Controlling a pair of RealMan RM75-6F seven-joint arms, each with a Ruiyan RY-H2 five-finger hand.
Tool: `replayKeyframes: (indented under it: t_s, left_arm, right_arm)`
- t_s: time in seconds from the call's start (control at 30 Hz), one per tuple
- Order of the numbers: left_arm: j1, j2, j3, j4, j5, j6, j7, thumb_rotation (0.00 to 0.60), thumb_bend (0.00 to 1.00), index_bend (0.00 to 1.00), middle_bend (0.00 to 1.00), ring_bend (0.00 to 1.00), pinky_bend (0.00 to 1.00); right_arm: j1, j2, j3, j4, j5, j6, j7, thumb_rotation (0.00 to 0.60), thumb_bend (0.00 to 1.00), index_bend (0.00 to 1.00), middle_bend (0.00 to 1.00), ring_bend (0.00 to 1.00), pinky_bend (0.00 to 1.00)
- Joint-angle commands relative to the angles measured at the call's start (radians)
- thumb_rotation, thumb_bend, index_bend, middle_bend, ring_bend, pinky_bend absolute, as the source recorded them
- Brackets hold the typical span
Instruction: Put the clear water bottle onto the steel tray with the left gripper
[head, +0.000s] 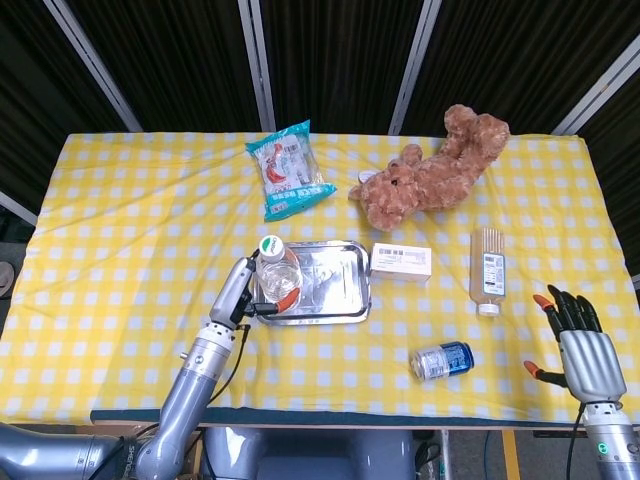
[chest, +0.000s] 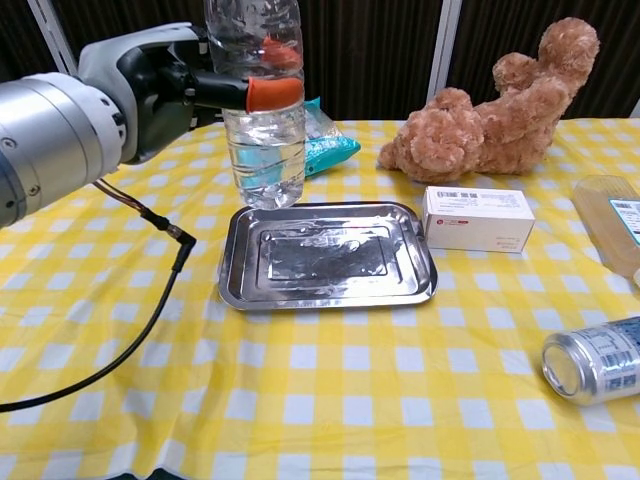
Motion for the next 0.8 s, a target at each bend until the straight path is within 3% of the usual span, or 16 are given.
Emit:
replayKeyframes:
  t_s: [0.03,0.2,0.43,0.6,0.8]
  left_arm:
    - [0.056,0.082,0.016,-0.046,0.041,0.033,-0.012,0.6,0.49,0.58,0.53,0.12,0.14]
    - [0.156,0.251,0.025,-0.074,0.087,0.025,-0.114,0.6,0.49,0.58,0.53,0.12,0.14]
    - [0.206,0.356,0.023,0.011,0.083,-0.075,-0.277,0.6,0.49,0.58,0.53,0.12,0.14]
    - [0.176,0.308,0.03,0.053,0.103,-0.112,-0.291,0.6,0.49,0.58,0.53,0.12,0.14]
    - [0.06,0.137,0.011,0.069,0.039,-0.117,-0.158,0.6,0.49,0.58,0.53,0.12,0.14]
  right_arm:
    - [-0.003,0.001,-0.002,-0.004,-0.003,0.005,-0.001,0.6,0.05,0.14,0.0,0.01,0.0]
    - [-0.003,-0.003,-0.007,-0.014,-0.012,0.007,-0.018,0.6,0.05,0.14,0.0,0.01,0.0]
    - [0.007,-0.016,-0.012,-0.027,-0.018,-0.01,-0.041,0.6,0.05,0.14,0.0,0.01,0.0]
    - [0.016,-0.024,-0.007,-0.021,-0.005,-0.026,-0.051,0.6,0.05,0.14,0.0,0.01,0.0]
    - [0.019,-0.022,0.002,-0.008,0.013,-0.033,-0.034,0.6,0.05,0.14,0.0,0.01,0.0]
